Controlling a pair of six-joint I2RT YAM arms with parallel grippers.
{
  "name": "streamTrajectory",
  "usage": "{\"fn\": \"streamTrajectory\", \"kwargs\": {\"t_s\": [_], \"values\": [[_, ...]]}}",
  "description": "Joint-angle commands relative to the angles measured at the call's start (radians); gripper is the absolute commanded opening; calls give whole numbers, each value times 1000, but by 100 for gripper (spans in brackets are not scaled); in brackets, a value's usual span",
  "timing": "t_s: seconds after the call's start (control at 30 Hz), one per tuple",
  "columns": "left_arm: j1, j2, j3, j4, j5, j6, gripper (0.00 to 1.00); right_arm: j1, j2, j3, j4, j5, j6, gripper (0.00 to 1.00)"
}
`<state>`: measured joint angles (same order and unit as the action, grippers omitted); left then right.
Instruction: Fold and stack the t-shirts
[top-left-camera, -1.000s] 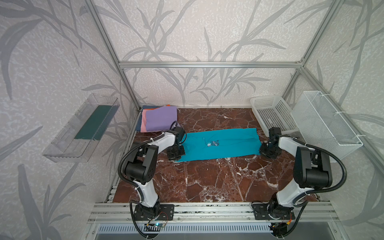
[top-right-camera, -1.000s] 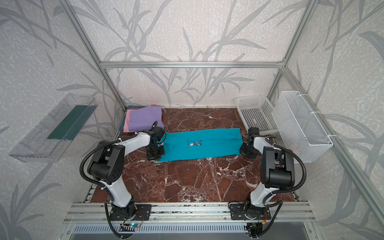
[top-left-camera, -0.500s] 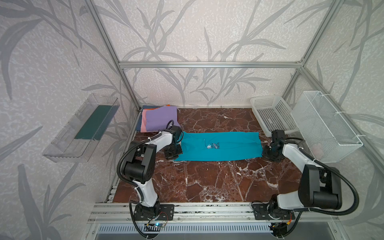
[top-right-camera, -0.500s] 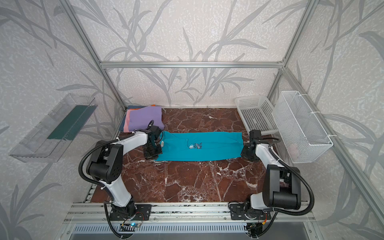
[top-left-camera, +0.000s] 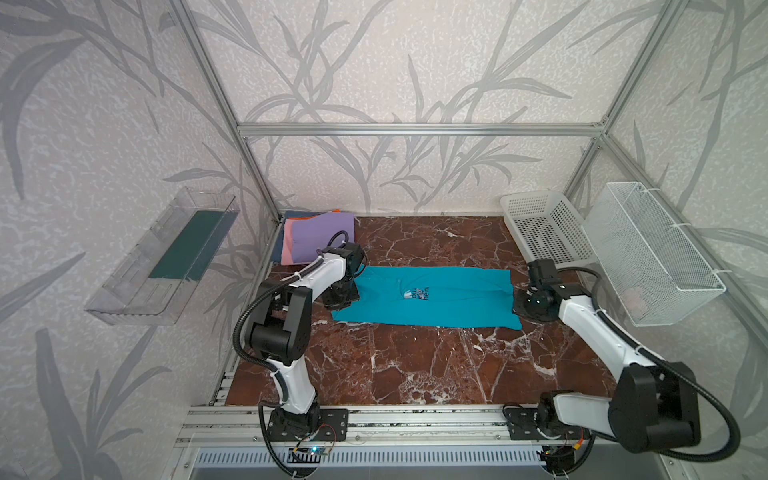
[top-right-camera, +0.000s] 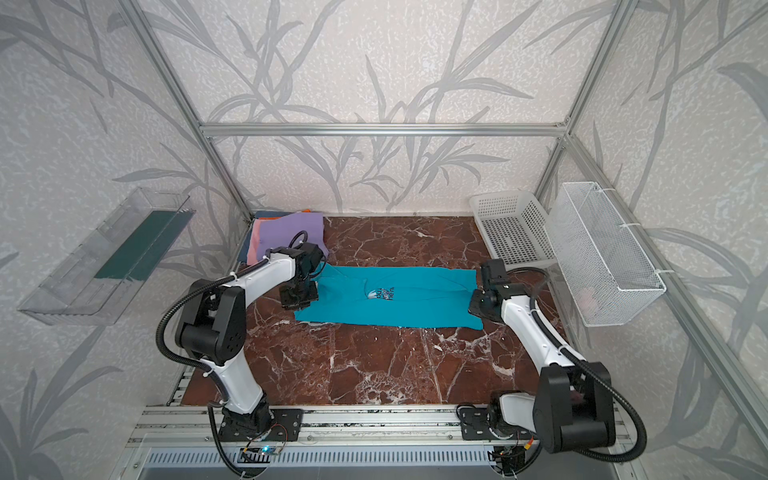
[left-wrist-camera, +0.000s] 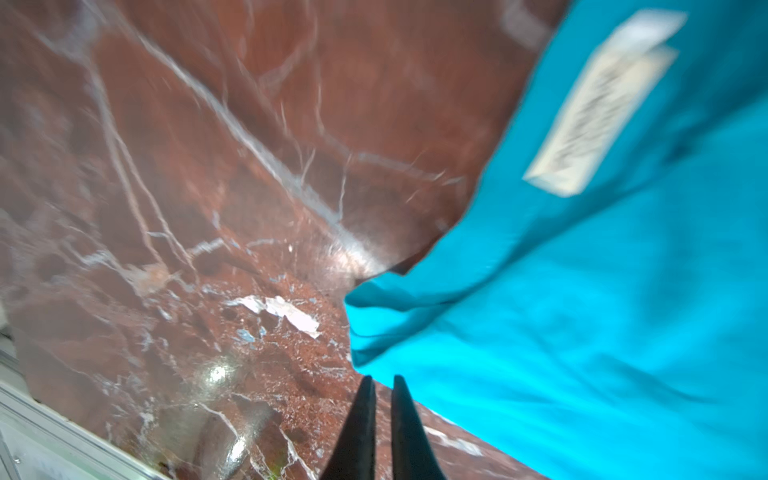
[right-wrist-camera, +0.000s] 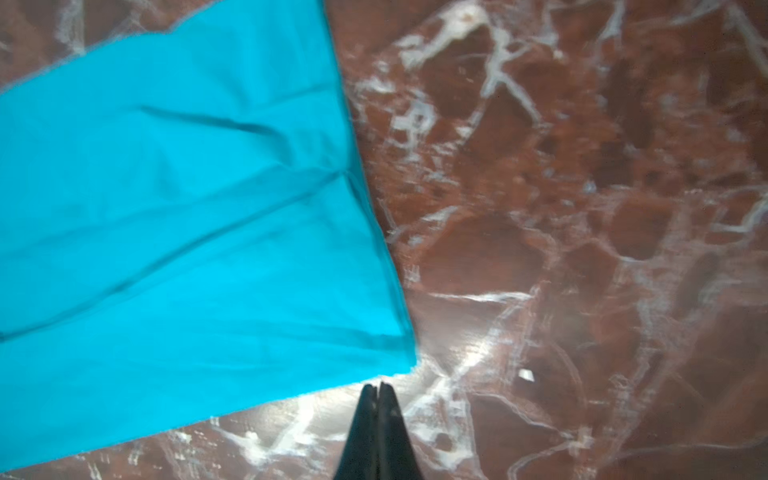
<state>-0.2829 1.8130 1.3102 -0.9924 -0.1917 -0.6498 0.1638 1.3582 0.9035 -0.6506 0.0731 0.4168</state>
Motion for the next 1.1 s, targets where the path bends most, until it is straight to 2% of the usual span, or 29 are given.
{"fn": "streamTrajectory", "kwargs": {"t_s": [0.0, 0.13, 0.27, 0.5, 0.63, 0.8, 0.97, 1.07], "values": [[-85, -21, 101, -58, -62, -16, 13, 114, 141, 108, -8, 44, -58, 0], [-154, 75, 159, -61, -28, -33, 13, 195, 279, 176, 7, 19, -53, 0], [-176, 143, 143, -19, 8, -45, 13, 251, 342, 179, 16, 8, -44, 0], [-191, 217, 160, 18, 15, -36, 13, 298, 362, 77, 37, 10, -8, 0], [-214, 292, 243, 24, 16, -15, 13, 329, 354, -5, 47, -9, 25, 0], [-232, 429, 389, 74, 77, 19, 13, 499, 325, -72, 19, 41, 69, 0], [-256, 580, 617, 48, 139, 46, 14, 700, 342, -99, 59, 12, 148, 0], [-276, 651, 744, 33, 169, 78, 14, 774, 373, -79, 112, -27, 171, 0]]}}
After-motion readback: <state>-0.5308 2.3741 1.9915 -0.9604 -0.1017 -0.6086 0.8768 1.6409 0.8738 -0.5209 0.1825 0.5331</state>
